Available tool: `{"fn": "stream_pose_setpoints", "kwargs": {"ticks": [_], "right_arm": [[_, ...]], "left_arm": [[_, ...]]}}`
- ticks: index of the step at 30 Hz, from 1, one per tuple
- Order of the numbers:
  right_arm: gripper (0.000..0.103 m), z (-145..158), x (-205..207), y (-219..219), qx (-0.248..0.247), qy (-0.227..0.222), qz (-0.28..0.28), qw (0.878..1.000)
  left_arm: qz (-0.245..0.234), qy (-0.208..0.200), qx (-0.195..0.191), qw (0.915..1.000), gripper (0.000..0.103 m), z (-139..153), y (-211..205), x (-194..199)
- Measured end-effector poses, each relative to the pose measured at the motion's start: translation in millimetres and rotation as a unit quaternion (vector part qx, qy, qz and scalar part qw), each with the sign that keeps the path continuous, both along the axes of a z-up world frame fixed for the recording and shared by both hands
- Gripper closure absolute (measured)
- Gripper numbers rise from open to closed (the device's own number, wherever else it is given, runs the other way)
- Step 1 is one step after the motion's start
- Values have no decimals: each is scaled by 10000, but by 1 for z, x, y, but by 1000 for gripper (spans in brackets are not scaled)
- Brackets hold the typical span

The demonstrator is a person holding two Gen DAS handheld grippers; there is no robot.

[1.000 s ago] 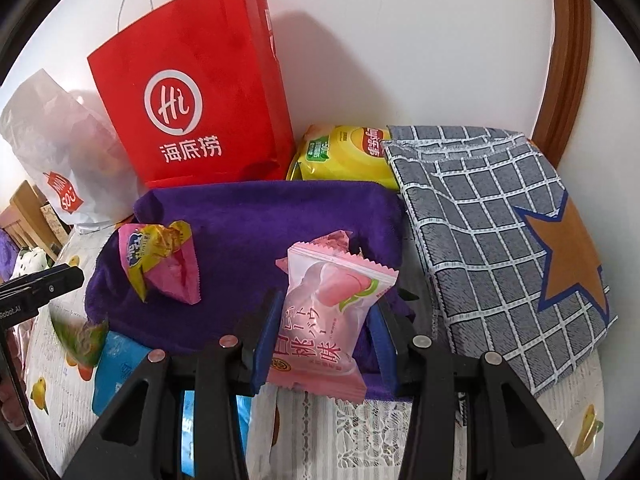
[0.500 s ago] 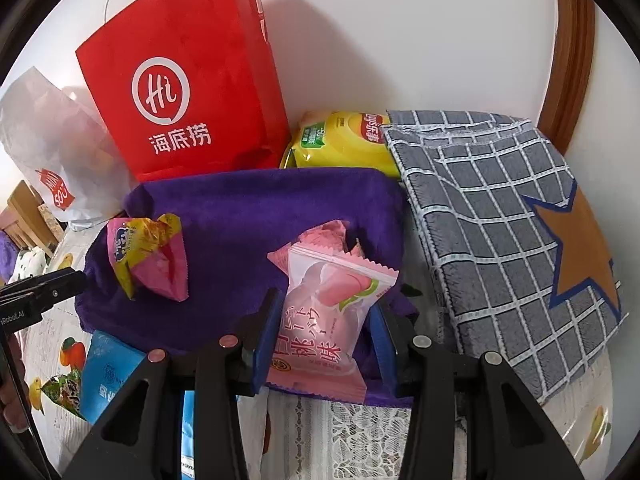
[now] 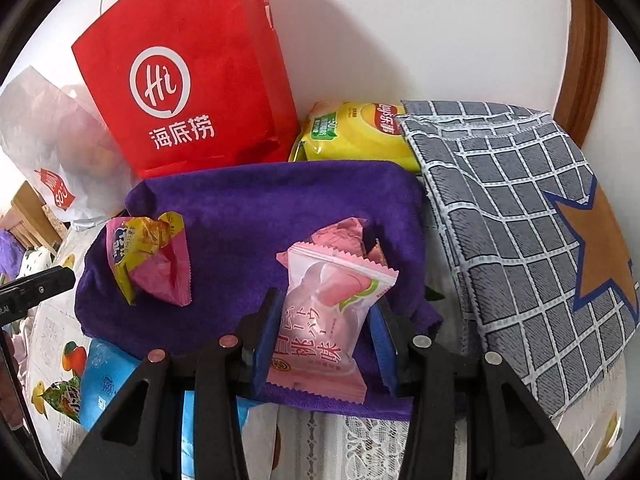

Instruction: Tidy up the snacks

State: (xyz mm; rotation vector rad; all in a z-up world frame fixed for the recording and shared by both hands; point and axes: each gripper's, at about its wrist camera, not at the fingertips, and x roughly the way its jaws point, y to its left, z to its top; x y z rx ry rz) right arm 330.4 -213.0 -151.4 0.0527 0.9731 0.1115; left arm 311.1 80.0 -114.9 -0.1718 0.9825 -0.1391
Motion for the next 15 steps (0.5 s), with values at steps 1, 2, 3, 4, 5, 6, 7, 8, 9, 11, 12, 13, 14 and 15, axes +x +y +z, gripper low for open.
{"fn": "stream_pose_setpoints", "kwargs": {"ticks": [1, 2, 3, 4, 5, 6, 7, 8, 9, 11, 12, 13, 14, 15], "right_arm": [[60, -1, 1, 1, -5, 6, 18, 10000], [60, -2, 2, 2, -9, 15, 37, 10000], [60, -2, 2, 3, -17, 27, 47, 10000], [59, -4, 4, 5, -46, 61, 72, 9999], [59, -5, 5, 6, -75, 89, 90, 9999], [59, -7, 6, 7, -116, 115, 117, 9998], [58, -9, 6, 9, -146, 119, 150, 9997], [51, -11, 7, 11, -185, 138, 191, 9996], [47, -12, 7, 13, -231, 138, 215, 9994], [38, -12, 5, 15, -289, 78, 210, 9993], [37, -10, 3, 16, -325, 54, 222, 9992], [36, -9, 2, 16, -336, 41, 219, 9992], [36, -7, -1, 16, -336, 13, 203, 9992], [36, -4, -5, 15, -322, -17, 178, 9993]], "left_arm": [[6, 18, -12, 10000, 47, 0, 2, -1], [1, 31, -8, 10000, 46, 0, 3, -2], [-2, 49, 7, 10000, 46, -1, 4, -4], [-13, 70, 31, 10000, 43, -1, 5, -8], [-29, 82, 44, 10000, 37, -2, 5, -11], [-71, 95, 61, 9999, 35, -3, 5, -15], [-114, 100, 96, 9998, 32, -5, 5, -20], [-124, 109, 162, 9997, 31, -7, 5, -26], [-125, 120, 199, 9997, 31, -9, 4, -28], [-174, 204, 261, 9993, 30, -16, 4, -39], [-202, 252, 279, 9991, 30, -19, 4, -44], [-227, 276, 292, 9989, 30, -22, 4, -48], [-263, 300, 312, 9987, 30, -26, 5, -54], [-280, 312, 322, 9986, 30, -27, 5, -58]]}}
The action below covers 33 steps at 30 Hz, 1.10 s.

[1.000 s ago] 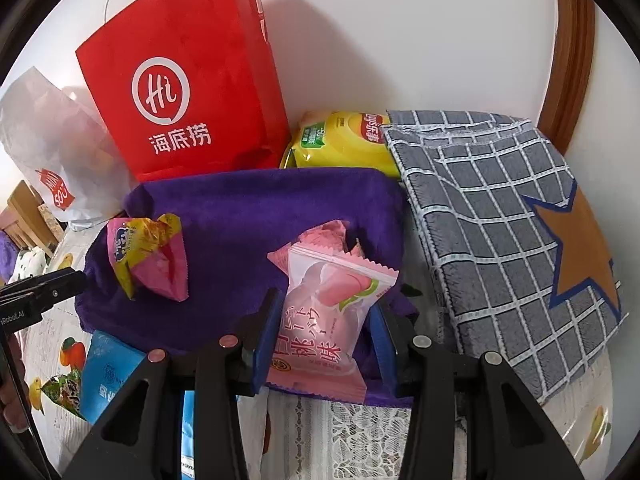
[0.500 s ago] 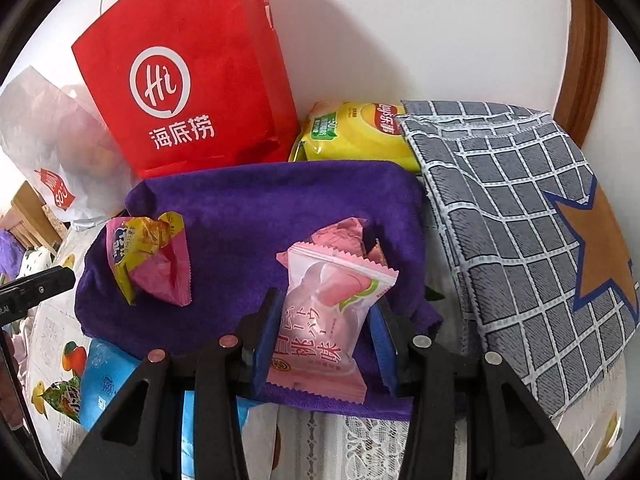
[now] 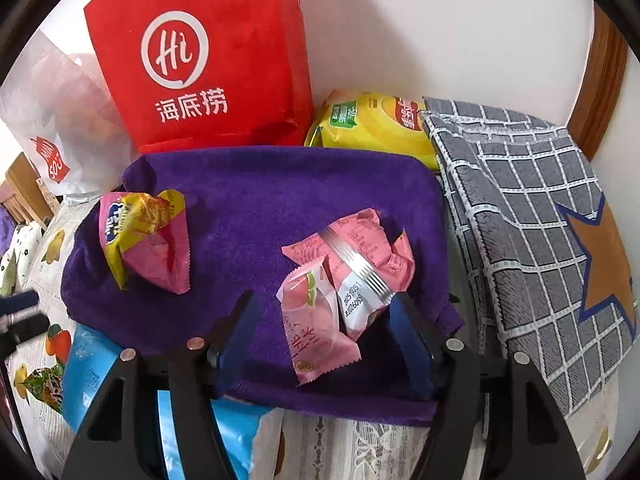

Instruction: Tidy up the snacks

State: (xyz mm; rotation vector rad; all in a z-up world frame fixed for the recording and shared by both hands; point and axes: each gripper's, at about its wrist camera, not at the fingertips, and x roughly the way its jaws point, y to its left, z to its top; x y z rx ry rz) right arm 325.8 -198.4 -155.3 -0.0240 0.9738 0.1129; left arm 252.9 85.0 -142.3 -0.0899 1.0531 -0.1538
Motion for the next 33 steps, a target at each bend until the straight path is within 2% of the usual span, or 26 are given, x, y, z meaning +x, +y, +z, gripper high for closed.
{"fn": "stream_pose_setpoints", "kwargs": {"ticks": [6, 12, 13, 15, 16, 17, 27, 33], "right_arm": [[36, 17, -27, -1, 16, -213, -87, 9997], [36, 26, -59, -3, -87, -318, -141, 9994], [36, 27, -63, -4, -97, -329, -146, 9993], [36, 27, -76, -8, -153, -328, -188, 9992], [36, 26, -78, -9, -169, -313, -205, 9992], [36, 26, -83, -11, -181, -294, -223, 9992], [36, 30, -117, -33, -18, -303, -418, 9987], [36, 33, -123, -44, -29, -326, -408, 9986]], "left_arm": [[-151, 139, -95, 9997, 30, -14, 4, -29], [-195, 332, 107, 9992, 32, -37, 1, -45], [-181, 372, 160, 9990, 41, -40, 0, -46], [-180, 340, 222, 9990, 44, -43, -1, -48], [-203, 274, 222, 9992, 49, -42, -2, -51], [-225, 247, 193, 9993, 50, -40, -3, -53], [-100, -242, -14, 9997, 51, 2, 2, -65], [-29, -511, -120, 9986, 51, 27, 3, -45]]}}
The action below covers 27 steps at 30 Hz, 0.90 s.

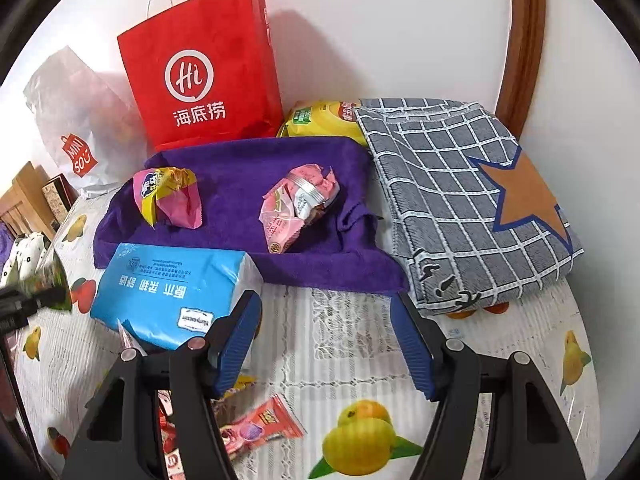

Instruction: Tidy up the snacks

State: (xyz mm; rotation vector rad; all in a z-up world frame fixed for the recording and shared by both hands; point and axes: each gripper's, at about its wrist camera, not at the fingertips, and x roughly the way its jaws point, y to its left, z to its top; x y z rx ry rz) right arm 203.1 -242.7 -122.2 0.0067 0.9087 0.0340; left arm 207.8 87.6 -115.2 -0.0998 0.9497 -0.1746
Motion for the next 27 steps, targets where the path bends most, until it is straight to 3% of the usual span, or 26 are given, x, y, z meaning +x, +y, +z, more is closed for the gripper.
{"fn": "stream_pose_setpoints", "kwargs": {"ticks": [9, 19, 27], "right_arm": [[36, 4, 6, -14, -69, -156, 111, 9998], [36, -17, 24, -20, -87, 11, 173, 9998], [36, -29, 34, -18, -83, 114, 283, 9995]], "left_arm": [[84, -129, -141, 9998, 51, 11, -13, 62], [153, 143, -108, 9997, 51, -18, -23, 115], [-29, 302, -184, 9994, 51, -37, -43, 133]]}}
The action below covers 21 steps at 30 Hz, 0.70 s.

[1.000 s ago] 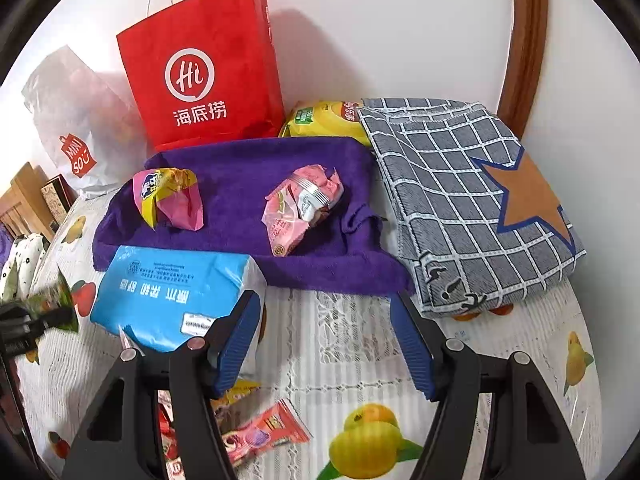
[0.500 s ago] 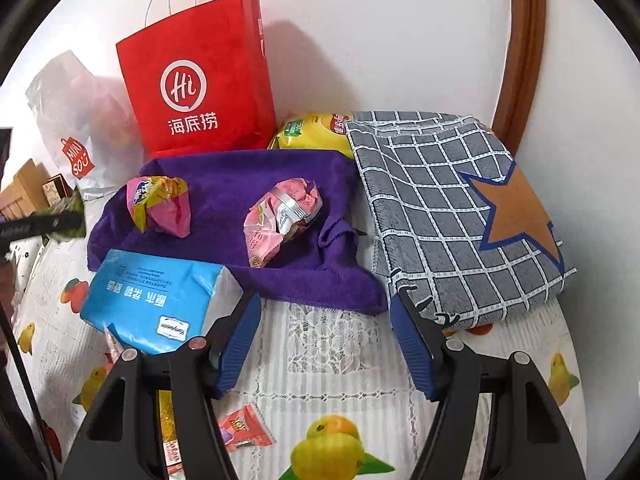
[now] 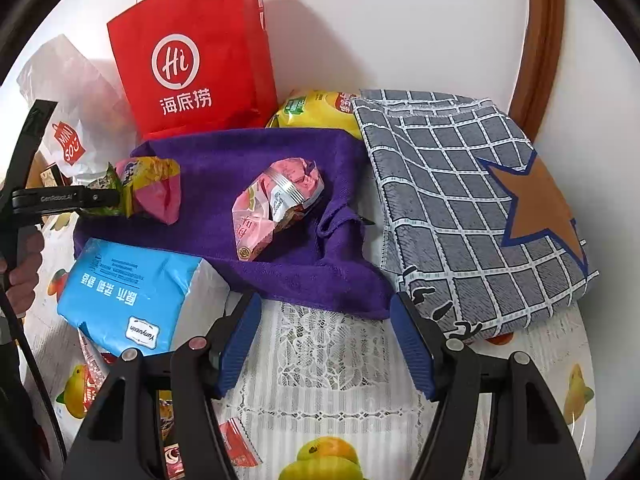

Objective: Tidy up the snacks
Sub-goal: 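Lower the green bag onto the purple towel and open the left gripper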

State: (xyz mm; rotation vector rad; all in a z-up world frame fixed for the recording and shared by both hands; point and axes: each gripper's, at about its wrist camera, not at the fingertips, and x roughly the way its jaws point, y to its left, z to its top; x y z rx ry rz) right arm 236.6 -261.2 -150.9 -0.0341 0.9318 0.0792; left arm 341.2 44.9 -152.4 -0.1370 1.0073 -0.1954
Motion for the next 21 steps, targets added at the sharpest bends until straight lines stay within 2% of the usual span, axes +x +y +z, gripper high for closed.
{"fn": "stream_pose_setpoints", "kwargs": {"ticks": [6, 9, 18, 21], "right_arm": [[36, -1, -2, -3, -2, 22, -35, 10000], [36, -1, -6, -3, 34, 48, -59, 10000], [36, 16, -36, 1, 220, -59, -147, 9996], [41, 20, -51, 6, 254, -33, -172, 9995]], "left_arm": [[-72, 120, 92, 9999, 51, -4, -9, 7], [-15, 247, 282, 9993, 40, -3, -10, 5], [126, -92, 406, 9991, 36, 30, 2, -39], [139, -317, 401, 9986, 36, 43, 8, -67]]}}
